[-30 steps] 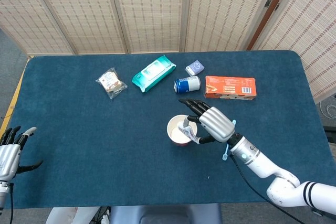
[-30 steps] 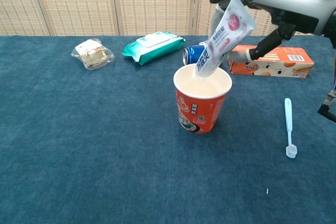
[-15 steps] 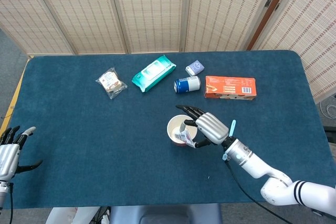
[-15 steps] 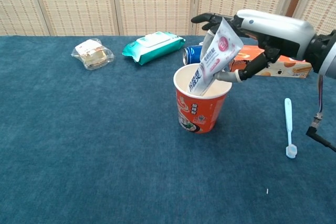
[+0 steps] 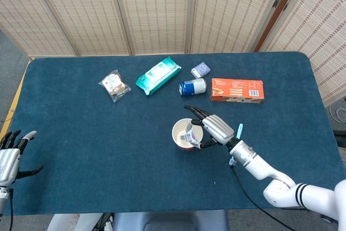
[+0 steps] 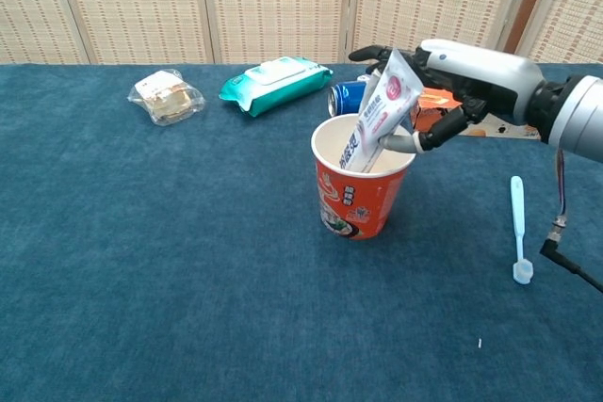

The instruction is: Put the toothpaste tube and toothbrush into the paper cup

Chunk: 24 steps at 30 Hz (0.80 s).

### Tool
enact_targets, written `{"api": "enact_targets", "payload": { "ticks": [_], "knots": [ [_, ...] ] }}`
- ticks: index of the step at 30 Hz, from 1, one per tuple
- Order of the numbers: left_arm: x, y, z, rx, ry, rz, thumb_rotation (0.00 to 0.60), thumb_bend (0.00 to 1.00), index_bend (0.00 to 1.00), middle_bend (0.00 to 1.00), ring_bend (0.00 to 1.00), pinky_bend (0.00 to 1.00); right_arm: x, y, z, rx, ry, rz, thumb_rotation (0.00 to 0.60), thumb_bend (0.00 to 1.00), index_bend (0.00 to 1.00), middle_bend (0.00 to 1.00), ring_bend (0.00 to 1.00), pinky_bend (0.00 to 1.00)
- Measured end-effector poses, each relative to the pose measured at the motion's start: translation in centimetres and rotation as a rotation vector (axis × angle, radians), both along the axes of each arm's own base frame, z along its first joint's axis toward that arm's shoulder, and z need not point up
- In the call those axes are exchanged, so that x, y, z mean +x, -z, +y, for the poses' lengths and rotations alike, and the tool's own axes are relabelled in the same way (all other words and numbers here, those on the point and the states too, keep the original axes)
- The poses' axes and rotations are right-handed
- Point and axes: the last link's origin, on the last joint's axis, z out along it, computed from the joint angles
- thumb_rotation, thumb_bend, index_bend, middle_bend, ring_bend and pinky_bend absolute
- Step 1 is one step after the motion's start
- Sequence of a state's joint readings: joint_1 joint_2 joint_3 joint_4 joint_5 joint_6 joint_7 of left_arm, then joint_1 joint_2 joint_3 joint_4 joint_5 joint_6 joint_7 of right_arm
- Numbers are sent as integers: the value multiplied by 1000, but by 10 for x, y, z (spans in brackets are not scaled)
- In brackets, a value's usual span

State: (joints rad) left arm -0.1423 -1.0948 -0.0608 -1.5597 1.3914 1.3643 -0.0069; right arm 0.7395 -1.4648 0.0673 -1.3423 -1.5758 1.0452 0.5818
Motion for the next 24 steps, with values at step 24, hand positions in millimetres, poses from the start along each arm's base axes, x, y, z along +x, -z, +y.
{"api": "enact_targets", "payload": {
  "ticks": [24],
  "knots": [
    [0,0,0,-5,-5,-4,600,0,146,267,84,0,-12,21,-9,87,53,-120,600,246,651,22,0,139]
  ]
}}
